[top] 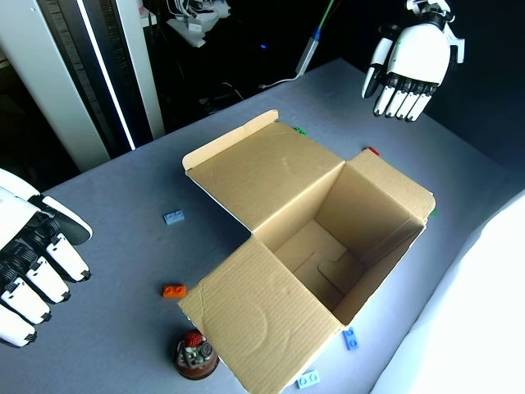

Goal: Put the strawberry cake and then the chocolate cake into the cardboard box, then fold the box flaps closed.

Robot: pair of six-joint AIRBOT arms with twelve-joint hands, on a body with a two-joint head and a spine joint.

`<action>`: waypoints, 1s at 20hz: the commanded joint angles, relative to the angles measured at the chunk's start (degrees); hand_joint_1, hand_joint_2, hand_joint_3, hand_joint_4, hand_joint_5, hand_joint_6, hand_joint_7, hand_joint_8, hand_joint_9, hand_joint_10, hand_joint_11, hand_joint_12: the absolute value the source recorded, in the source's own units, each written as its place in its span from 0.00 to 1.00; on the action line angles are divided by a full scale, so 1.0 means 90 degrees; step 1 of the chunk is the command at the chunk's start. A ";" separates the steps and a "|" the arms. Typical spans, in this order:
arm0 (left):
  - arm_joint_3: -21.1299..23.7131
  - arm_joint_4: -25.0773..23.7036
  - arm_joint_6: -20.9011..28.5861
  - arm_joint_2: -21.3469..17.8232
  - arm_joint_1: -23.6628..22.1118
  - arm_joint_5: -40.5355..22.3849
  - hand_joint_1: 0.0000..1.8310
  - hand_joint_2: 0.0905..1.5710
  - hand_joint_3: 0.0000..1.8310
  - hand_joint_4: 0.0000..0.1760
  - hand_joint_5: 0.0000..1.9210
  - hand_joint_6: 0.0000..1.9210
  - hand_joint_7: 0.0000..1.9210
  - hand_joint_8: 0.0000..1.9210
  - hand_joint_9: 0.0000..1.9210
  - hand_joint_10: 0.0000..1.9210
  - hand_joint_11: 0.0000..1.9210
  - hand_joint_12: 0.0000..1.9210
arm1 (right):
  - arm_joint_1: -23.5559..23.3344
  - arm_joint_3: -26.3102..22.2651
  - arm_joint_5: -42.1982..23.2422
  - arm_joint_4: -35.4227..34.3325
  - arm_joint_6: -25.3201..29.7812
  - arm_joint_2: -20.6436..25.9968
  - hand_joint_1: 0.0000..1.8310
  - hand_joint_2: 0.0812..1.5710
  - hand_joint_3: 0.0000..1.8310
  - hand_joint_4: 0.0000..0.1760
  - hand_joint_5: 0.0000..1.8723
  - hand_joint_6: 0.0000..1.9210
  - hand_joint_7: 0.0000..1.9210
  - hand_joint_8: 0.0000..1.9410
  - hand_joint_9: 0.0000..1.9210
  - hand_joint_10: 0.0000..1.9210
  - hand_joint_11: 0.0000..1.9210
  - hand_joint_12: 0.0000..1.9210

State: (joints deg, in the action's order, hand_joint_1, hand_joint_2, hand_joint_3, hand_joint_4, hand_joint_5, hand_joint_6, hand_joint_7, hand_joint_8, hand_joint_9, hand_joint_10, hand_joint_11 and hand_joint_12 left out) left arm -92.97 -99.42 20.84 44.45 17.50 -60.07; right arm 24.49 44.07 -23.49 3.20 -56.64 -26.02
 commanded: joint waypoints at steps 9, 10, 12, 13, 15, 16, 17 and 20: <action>0.0126 0.0345 -0.0043 -0.0029 -0.0042 0.0041 0.13 0.65 0.00 0.31 0.02 0.00 0.03 0.00 0.03 0.00 0.00 0.26 | -0.0065 0.0005 -0.0687 -0.0081 0.0011 0.0072 0.08 0.66 0.00 0.04 0.05 0.00 0.05 0.01 0.05 0.00 0.00 0.22; 0.0187 0.0313 -0.0043 -0.0029 -0.0042 0.0061 0.14 0.64 0.00 0.32 0.02 0.00 0.03 0.00 0.03 0.00 0.00 0.26 | -0.0064 0.0005 -0.0687 -0.0081 0.0011 0.0074 0.09 0.66 0.00 0.01 0.05 0.00 0.05 0.00 0.05 0.00 0.00 0.23; 0.0316 0.0171 -0.0030 -0.0030 -0.0042 0.0111 0.17 0.61 0.00 0.28 0.01 0.00 0.01 0.00 0.02 0.00 0.00 0.24 | -0.0056 0.0007 -0.0681 -0.0081 -0.0035 0.0074 0.13 0.64 0.00 0.00 0.05 0.00 0.04 0.00 0.05 0.00 0.00 0.25; 0.0376 0.0102 0.0025 -0.0033 -0.0042 0.0114 0.20 0.59 0.00 0.24 0.00 0.00 0.01 0.00 0.02 0.00 0.00 0.24 | -0.0053 0.0007 -0.0679 -0.0081 -0.0040 0.0074 0.14 0.64 0.00 0.00 0.04 0.00 0.04 0.00 0.04 0.00 0.00 0.24; 0.0490 0.0013 0.0085 -0.0048 -0.0043 0.0113 0.30 0.57 0.00 0.25 0.00 0.00 0.00 0.00 0.02 0.00 0.00 0.20 | -0.0054 0.0003 -0.0679 -0.0081 -0.0040 0.0074 0.17 0.63 0.00 0.01 0.03 0.00 0.05 0.00 0.04 0.00 0.00 0.22; 0.0509 0.0007 0.0100 -0.0048 -0.0045 0.0113 0.30 0.57 0.00 0.25 0.00 0.00 0.00 0.00 0.02 0.00 0.00 0.20 | -0.0054 0.0002 -0.0679 -0.0081 -0.0040 0.0074 0.17 0.63 0.00 0.01 0.03 0.00 0.05 0.00 0.04 0.00 0.00 0.22; 0.0525 0.0007 0.0104 -0.0042 -0.0051 0.0113 0.30 0.57 0.00 0.25 0.00 0.00 0.00 0.00 0.02 0.00 0.00 0.20 | -0.0056 0.0002 -0.0679 -0.0081 -0.0040 0.0074 0.17 0.63 0.00 0.01 0.03 0.00 0.05 0.00 0.04 0.00 0.00 0.22; 0.0658 -0.0026 0.0214 0.0000 -0.0110 0.0113 0.65 0.55 0.00 0.47 0.00 0.00 0.00 0.00 0.02 0.00 0.00 0.15 | -0.0054 0.0003 -0.0680 -0.0081 -0.0052 0.0071 0.30 0.62 0.00 0.08 0.00 0.00 0.01 0.00 0.01 0.00 0.00 0.14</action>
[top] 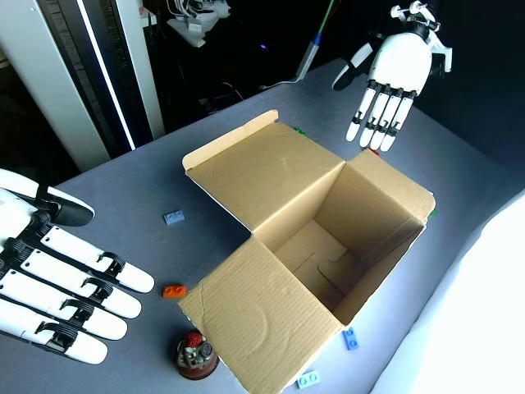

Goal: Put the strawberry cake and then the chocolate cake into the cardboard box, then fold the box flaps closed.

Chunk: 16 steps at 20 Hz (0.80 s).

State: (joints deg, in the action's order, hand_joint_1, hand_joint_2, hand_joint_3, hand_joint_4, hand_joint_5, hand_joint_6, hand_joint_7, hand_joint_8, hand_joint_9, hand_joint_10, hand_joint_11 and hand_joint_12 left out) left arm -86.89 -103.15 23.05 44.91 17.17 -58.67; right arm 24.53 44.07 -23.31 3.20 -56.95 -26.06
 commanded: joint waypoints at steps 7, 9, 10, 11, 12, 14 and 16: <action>0.0088 0.0447 0.0341 0.0240 0.0000 0.0232 0.68 0.56 0.00 0.47 0.00 0.00 0.00 0.00 0.00 0.00 0.00 0.05 | -0.0054 0.0003 -0.0700 -0.0081 -0.0027 0.0077 0.56 0.62 0.00 0.09 0.00 0.00 0.03 0.00 0.03 0.00 0.00 0.10; 0.0051 0.0361 0.0455 0.0326 -0.0010 0.0409 0.68 0.57 0.00 0.46 0.00 0.00 0.00 0.00 0.00 0.00 0.00 0.04 | -0.0054 0.0003 -0.0704 -0.0081 -0.0030 0.0077 0.55 0.61 0.00 0.09 0.00 0.00 0.03 0.00 0.02 0.00 0.00 0.11; -0.0038 0.0363 0.0513 0.0408 -0.0029 0.0436 0.67 0.58 0.01 0.47 0.00 0.00 0.00 0.00 0.00 0.00 0.00 0.04 | -0.0054 0.0003 -0.0705 -0.0081 -0.0030 0.0077 0.56 0.61 0.00 0.07 0.00 0.00 0.03 0.00 0.02 0.00 0.00 0.10; -0.0129 0.0391 0.0560 0.0480 -0.0045 0.0449 0.67 0.58 0.00 0.46 0.00 0.00 0.00 0.00 0.00 0.00 0.00 0.06 | -0.0054 0.0004 -0.0708 -0.0081 -0.0032 0.0077 0.56 0.62 0.00 0.07 0.00 0.00 0.02 0.00 0.02 0.00 0.00 0.07; -0.0242 0.0453 0.0620 0.0551 -0.0049 0.0487 0.67 0.58 0.00 0.48 0.00 0.00 0.00 0.00 0.00 0.00 0.00 0.06 | -0.0054 0.0004 -0.0712 -0.0081 -0.0035 0.0077 0.55 0.62 0.00 0.06 0.00 0.00 0.03 0.00 0.02 0.00 0.00 0.06; -0.0477 0.0565 0.0645 0.0713 -0.0046 0.0500 0.67 0.59 0.01 0.48 0.00 0.00 0.00 0.00 0.00 0.00 0.00 0.03 | -0.0054 0.0004 -0.0715 -0.0081 -0.0039 0.0077 0.54 0.61 0.00 0.08 0.00 0.00 0.03 0.00 0.03 0.00 0.00 0.10; -0.0747 0.0585 0.0645 0.0930 -0.0039 0.0507 0.66 0.59 0.00 0.47 0.00 0.00 0.00 0.00 0.00 0.00 0.00 0.05 | -0.0054 0.0004 -0.0723 -0.0081 -0.0040 0.0077 0.55 0.60 0.00 0.12 0.00 0.00 0.03 0.00 0.02 0.00 0.00 0.12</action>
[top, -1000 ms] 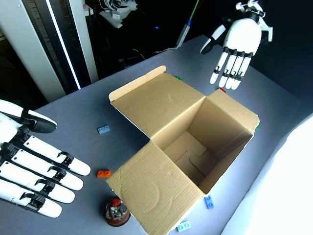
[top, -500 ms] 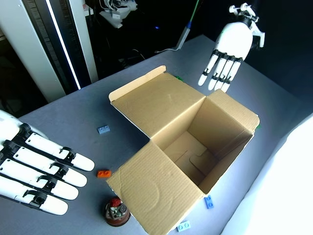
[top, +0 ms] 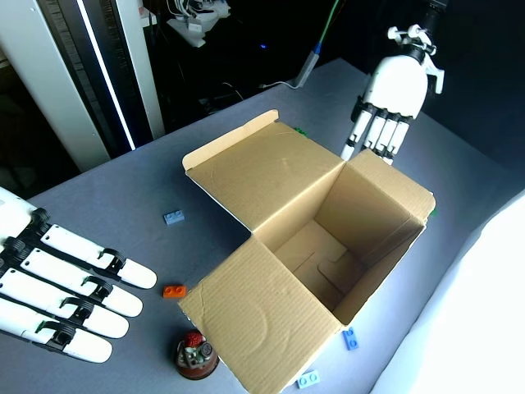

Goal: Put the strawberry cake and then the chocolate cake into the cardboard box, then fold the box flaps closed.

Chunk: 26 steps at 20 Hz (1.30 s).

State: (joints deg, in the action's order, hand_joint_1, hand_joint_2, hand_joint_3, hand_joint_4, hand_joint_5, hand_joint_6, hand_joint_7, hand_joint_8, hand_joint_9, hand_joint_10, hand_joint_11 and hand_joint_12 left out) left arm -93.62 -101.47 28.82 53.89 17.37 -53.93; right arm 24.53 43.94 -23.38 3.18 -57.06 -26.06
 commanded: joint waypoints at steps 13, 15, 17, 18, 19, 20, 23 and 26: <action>-0.1382 0.0563 -0.0059 0.1337 0.0148 0.0179 0.66 0.60 0.00 0.46 0.00 0.00 0.00 0.00 0.00 0.00 0.00 0.08 | -0.0055 0.0018 -0.0732 -0.0078 -0.0042 0.0075 0.54 0.61 0.00 0.07 0.00 0.00 0.02 0.00 0.02 0.00 0.00 0.09; -0.1663 0.0572 -0.0067 0.1553 0.0184 0.0200 0.67 0.60 0.00 0.44 0.00 0.00 0.00 0.00 0.00 0.00 0.00 0.09 | -0.0055 0.0018 -0.0732 -0.0078 -0.0049 0.0074 0.55 0.61 0.00 0.07 0.00 0.00 0.02 0.00 0.02 0.00 0.00 0.13; -0.1973 0.0590 -0.0067 0.1789 0.0241 0.0214 0.68 0.59 0.00 0.46 0.00 0.00 0.00 0.00 0.00 0.00 0.00 0.10 | -0.0055 0.0017 -0.0737 -0.0078 -0.0050 0.0071 0.54 0.61 0.00 0.04 0.00 0.00 0.02 0.00 0.02 0.00 0.00 0.13; -0.2126 0.0603 -0.0067 0.1901 0.0283 0.0239 0.68 0.59 0.00 0.46 0.00 0.00 0.00 0.00 0.00 0.00 0.00 0.09 | -0.0055 0.0017 -0.0742 -0.0078 -0.0051 0.0069 0.54 0.62 0.00 0.04 0.00 0.00 0.03 0.00 0.02 0.00 0.00 0.12; -0.2213 0.0610 -0.0067 0.1964 0.0308 0.0256 0.67 0.59 0.00 0.47 0.00 0.00 0.00 0.00 0.00 0.00 0.00 0.10 | -0.0055 0.0017 -0.0742 -0.0078 -0.0052 0.0066 0.54 0.62 0.00 0.04 0.00 0.00 0.03 0.00 0.02 0.00 0.00 0.11; -0.2334 0.0625 -0.0067 0.2052 0.0346 0.0278 0.67 0.60 0.00 0.47 0.00 0.00 0.00 0.00 0.00 0.00 0.00 0.09 | -0.0054 0.0017 -0.0742 -0.0078 -0.0054 0.0063 0.54 0.62 0.00 0.04 0.00 0.00 0.03 0.00 0.03 0.00 0.00 0.11; -0.2552 0.0719 -0.0159 0.2212 0.0471 0.0366 0.67 0.60 0.00 0.46 0.00 0.00 0.00 0.00 0.00 0.00 0.00 0.07 | -0.0054 0.0017 -0.0747 -0.0078 -0.0060 0.0057 0.55 0.60 0.00 0.10 0.00 0.00 0.03 0.00 0.03 0.00 0.00 0.16; -0.2657 0.0772 -0.0173 0.2304 0.0554 0.0433 0.68 0.59 0.00 0.44 0.00 0.00 0.00 0.00 0.00 0.00 0.00 0.07 | -0.0054 0.0017 -0.0747 -0.0078 -0.0065 0.0052 0.54 0.61 0.00 0.11 0.00 0.00 0.02 0.00 0.03 0.00 0.00 0.16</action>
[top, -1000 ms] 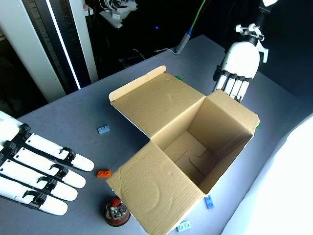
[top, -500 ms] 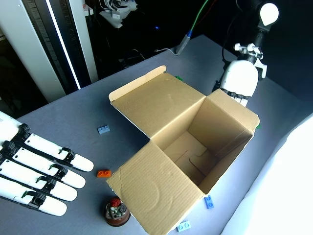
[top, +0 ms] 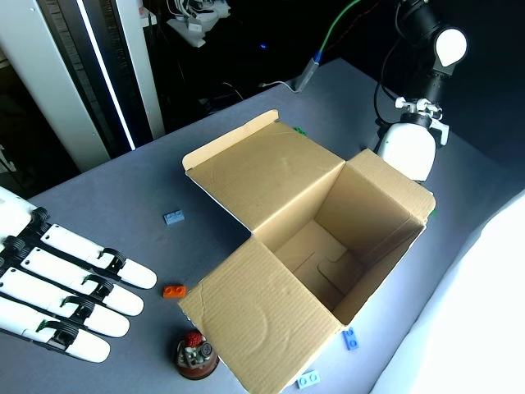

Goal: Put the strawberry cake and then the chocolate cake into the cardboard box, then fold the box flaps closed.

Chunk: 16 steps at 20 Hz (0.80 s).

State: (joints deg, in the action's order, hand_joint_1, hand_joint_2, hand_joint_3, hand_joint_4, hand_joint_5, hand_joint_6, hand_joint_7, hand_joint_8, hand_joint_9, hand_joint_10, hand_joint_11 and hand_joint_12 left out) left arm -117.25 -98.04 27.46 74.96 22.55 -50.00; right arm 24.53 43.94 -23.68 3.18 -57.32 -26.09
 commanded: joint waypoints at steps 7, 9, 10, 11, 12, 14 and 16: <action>-0.0105 0.0395 -0.0024 0.0109 0.0068 0.0057 0.66 0.61 0.00 0.45 0.00 0.00 0.00 0.00 0.00 0.00 0.00 0.07 | -0.0052 0.0017 -0.0713 -0.0078 -0.0041 0.0038 0.56 0.60 0.00 0.13 0.00 0.00 0.03 0.00 0.04 0.00 0.00 0.21; -0.0104 0.0395 -0.0028 0.0134 0.0105 0.0075 0.67 0.61 0.00 0.42 0.00 0.00 0.00 0.00 0.00 0.00 0.00 0.07 | -0.0050 0.0017 -0.0712 -0.0077 -0.0042 0.0034 0.56 0.60 0.00 0.14 0.00 0.00 0.03 0.00 0.03 0.00 0.00 0.18; -0.0104 0.0395 -0.0042 0.0145 0.0134 0.0088 0.67 0.61 0.00 0.43 0.00 0.00 0.00 0.00 0.00 0.00 0.00 0.07 | -0.0049 0.0017 -0.0712 -0.0077 -0.0043 0.0033 0.56 0.61 0.00 0.12 0.00 0.00 0.03 0.00 0.03 0.00 0.00 0.17; -0.0105 0.0395 -0.0046 0.0151 0.0152 0.0094 0.67 0.61 0.00 0.43 0.00 0.00 0.00 0.00 0.00 0.00 0.00 0.07 | -0.0048 0.0017 -0.0712 -0.0077 -0.0044 0.0032 0.56 0.61 0.00 0.12 0.00 0.00 0.03 0.00 0.03 0.00 0.00 0.17; -0.0105 0.0395 -0.0057 0.0161 0.0182 0.0101 0.66 0.61 0.00 0.45 0.00 0.00 0.00 0.00 0.00 0.00 0.00 0.07 | -0.0048 0.0017 -0.0711 -0.0077 -0.0044 0.0031 0.57 0.61 0.00 0.10 0.00 0.00 0.03 0.00 0.03 0.00 0.00 0.17; -0.0105 0.0395 -0.0069 0.0171 0.0211 0.0118 0.66 0.62 0.01 0.43 0.00 0.00 0.00 0.00 0.00 0.00 0.00 0.05 | -0.0047 0.0017 -0.0710 -0.0077 -0.0046 0.0027 0.55 0.62 0.00 0.11 0.00 0.00 0.03 0.00 0.02 0.01 0.00 0.12; -0.0094 0.0395 -0.0069 0.0180 0.0225 0.0141 0.67 0.61 0.00 0.46 0.00 0.00 0.00 0.00 0.00 0.00 0.00 0.07 | -0.0045 0.0017 -0.0709 -0.0077 -0.0048 0.0027 0.54 0.62 0.00 0.09 0.00 0.00 0.03 0.00 0.03 0.01 0.00 0.14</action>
State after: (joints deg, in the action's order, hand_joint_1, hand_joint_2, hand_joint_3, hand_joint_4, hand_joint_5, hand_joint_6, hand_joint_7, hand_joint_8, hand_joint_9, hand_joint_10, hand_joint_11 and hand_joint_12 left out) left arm -117.80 -97.82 27.05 76.99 24.58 -49.01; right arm 24.53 43.94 -23.70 3.18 -57.36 -26.35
